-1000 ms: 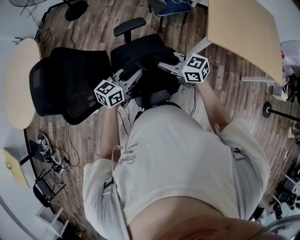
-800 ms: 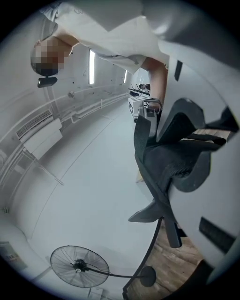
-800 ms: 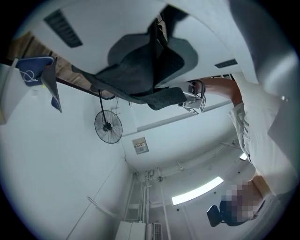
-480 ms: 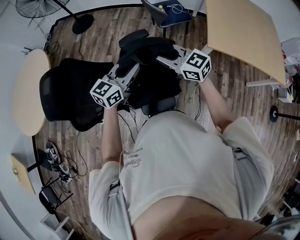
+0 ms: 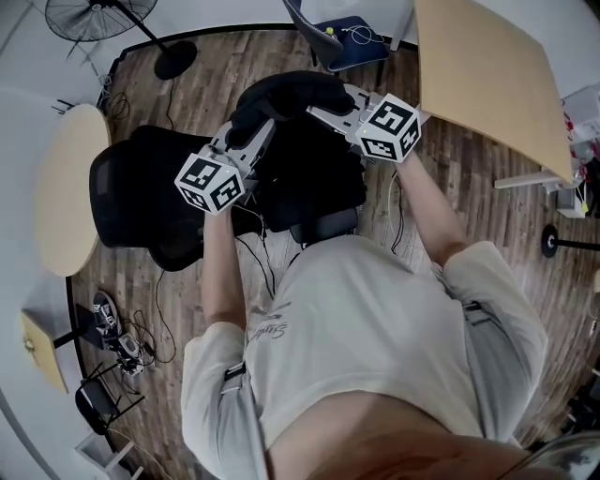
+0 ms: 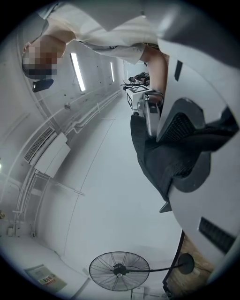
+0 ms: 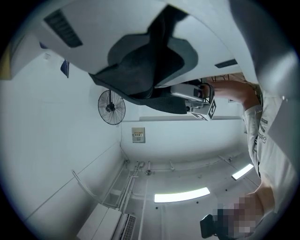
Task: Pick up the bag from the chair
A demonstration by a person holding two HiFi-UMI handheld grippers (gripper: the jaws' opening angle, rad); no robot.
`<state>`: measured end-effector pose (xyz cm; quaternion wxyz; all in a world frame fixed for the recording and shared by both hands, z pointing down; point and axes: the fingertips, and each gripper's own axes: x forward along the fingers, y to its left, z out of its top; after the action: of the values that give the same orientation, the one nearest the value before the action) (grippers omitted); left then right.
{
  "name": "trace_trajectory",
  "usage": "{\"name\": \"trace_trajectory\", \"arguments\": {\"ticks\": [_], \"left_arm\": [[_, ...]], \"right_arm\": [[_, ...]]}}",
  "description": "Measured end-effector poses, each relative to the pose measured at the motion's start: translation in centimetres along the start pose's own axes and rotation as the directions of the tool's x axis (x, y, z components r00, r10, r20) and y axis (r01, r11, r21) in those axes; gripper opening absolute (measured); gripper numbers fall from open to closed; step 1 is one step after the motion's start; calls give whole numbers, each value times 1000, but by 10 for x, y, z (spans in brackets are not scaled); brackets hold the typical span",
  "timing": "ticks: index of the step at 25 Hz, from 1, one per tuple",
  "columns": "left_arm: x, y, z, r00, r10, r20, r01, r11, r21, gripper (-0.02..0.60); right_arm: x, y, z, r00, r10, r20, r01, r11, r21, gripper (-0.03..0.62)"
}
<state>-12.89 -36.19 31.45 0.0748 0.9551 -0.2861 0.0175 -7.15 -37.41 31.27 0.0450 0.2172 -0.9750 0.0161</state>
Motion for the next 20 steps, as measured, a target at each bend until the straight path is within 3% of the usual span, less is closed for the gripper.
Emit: {"name": "trace_trajectory", "arguments": {"ticks": [20], "left_arm": [[2, -9, -14, 999, -30, -16, 30, 999, -14, 66]], "right_arm": [[-8, 5, -14, 997, -69, -41, 69, 998, 1, 20]]}}
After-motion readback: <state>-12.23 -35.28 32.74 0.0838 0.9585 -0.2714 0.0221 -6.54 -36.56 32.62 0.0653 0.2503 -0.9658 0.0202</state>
